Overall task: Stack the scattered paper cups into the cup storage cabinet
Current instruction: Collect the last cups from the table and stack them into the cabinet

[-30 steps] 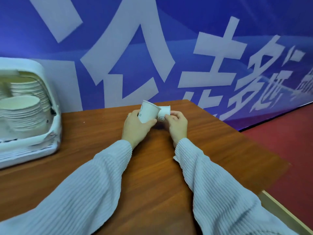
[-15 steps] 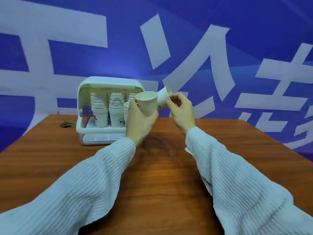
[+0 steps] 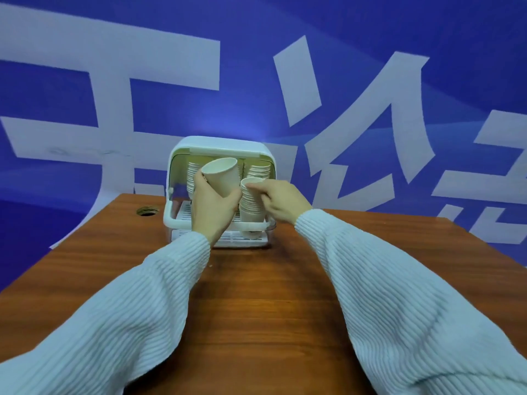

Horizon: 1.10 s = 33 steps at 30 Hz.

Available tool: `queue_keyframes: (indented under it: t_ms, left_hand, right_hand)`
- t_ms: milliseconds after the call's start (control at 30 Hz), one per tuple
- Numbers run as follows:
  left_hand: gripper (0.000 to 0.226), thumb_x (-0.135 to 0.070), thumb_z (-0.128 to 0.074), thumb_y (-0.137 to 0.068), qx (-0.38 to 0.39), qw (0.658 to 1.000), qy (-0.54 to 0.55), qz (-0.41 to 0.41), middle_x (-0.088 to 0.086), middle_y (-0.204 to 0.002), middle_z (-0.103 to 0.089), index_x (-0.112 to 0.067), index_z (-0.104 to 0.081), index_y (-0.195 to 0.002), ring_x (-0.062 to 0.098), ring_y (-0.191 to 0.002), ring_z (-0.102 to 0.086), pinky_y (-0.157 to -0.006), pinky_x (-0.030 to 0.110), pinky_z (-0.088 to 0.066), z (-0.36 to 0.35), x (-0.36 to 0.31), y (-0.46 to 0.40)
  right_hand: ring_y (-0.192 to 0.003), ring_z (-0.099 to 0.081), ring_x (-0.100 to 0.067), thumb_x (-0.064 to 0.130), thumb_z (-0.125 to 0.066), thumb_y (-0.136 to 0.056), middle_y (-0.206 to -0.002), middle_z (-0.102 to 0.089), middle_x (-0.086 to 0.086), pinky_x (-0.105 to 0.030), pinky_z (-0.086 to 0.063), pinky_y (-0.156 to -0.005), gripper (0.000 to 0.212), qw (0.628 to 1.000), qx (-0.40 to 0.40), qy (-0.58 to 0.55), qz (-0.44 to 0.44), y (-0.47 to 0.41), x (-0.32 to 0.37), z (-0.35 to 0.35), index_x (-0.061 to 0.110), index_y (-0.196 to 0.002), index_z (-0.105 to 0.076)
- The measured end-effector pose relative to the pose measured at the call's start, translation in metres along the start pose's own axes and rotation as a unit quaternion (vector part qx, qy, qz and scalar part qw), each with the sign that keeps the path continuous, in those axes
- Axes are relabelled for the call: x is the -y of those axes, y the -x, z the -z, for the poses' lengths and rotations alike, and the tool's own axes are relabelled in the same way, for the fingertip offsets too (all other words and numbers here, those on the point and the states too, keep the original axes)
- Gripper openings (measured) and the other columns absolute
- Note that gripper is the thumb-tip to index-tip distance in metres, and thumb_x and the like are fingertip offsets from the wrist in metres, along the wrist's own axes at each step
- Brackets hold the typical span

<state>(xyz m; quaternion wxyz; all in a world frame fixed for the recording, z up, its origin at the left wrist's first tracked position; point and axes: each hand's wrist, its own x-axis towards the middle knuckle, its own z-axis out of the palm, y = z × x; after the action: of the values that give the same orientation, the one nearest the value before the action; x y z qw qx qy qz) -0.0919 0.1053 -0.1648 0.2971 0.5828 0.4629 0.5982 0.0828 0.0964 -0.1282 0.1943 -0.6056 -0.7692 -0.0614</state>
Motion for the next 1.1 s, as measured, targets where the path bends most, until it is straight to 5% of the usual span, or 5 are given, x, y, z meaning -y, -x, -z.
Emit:
queue_keyframes:
  t_ms: [133,267,500,800,1100]
  left_hand:
    - [0.1,-0.041,-0.075,-0.082,0.005,0.998,-0.041,-0.04,0.006,-0.15,-0.049,-0.029,-0.012,-0.158,0.026,-0.127,-0.055,-0.103,0.04,-0.045,-0.002,-0.007,-0.01]
    - [0.087,-0.038,-0.076,-0.082,0.011,0.996,-0.046,-0.08,0.004,-0.141,-0.055,-0.026,-0.027,-0.153,0.023,-0.121,-0.057,-0.095,0.034,-0.046,-0.015,-0.025,-0.025]
    - [0.083,-0.038,-0.075,-0.077,0.058,0.984,-0.112,-0.126,0.004,-0.133,-0.06,-0.028,-0.033,-0.148,0.027,-0.118,-0.058,-0.095,0.043,-0.05,-0.037,-0.024,-0.04]
    - [0.077,-0.04,-0.074,-0.08,0.125,0.956,-0.219,-0.152,0.007,-0.129,-0.064,-0.027,-0.036,-0.145,0.031,-0.114,-0.062,-0.087,0.038,-0.051,-0.037,-0.024,-0.056]
    - [0.087,-0.063,-0.059,-0.078,0.154,0.931,-0.292,-0.156,0.006,-0.148,-0.054,-0.022,-0.038,-0.152,0.034,-0.133,-0.05,-0.109,0.045,-0.041,-0.037,0.003,-0.047]
  right_hand:
    - [-0.122,-0.059,-0.035,0.007,-0.041,-0.095,-0.136,-0.067,-0.006,-0.049,-0.05,-0.101,0.056,1.0,0.0,0.005,0.004,0.001,0.001,-0.007,0.028,-0.145,-0.058]
    - [-0.13,-0.057,-0.023,-0.003,-0.039,-0.095,-0.138,-0.065,-0.005,-0.034,-0.042,-0.112,0.052,0.978,-0.066,-0.183,-0.074,0.006,-0.001,-0.007,0.018,-0.137,-0.061]
    - [-0.099,-0.053,-0.012,-0.01,-0.04,-0.089,-0.116,-0.053,-0.004,-0.028,-0.043,-0.091,0.032,0.954,-0.124,-0.254,-0.102,0.004,-0.005,-0.011,0.016,-0.106,-0.05]
    - [-0.118,-0.065,-0.014,0.0,-0.064,-0.095,-0.132,-0.046,0.019,-0.025,-0.055,-0.094,0.07,0.858,-0.116,-0.48,-0.142,-0.004,-0.007,-0.018,0.027,-0.15,-0.033]
    - [-0.133,-0.056,-0.014,0.0,-0.057,-0.097,-0.157,-0.038,0.011,-0.027,-0.052,-0.101,0.077,0.882,-0.105,-0.434,-0.15,-0.002,-0.018,-0.029,0.041,-0.157,-0.032]
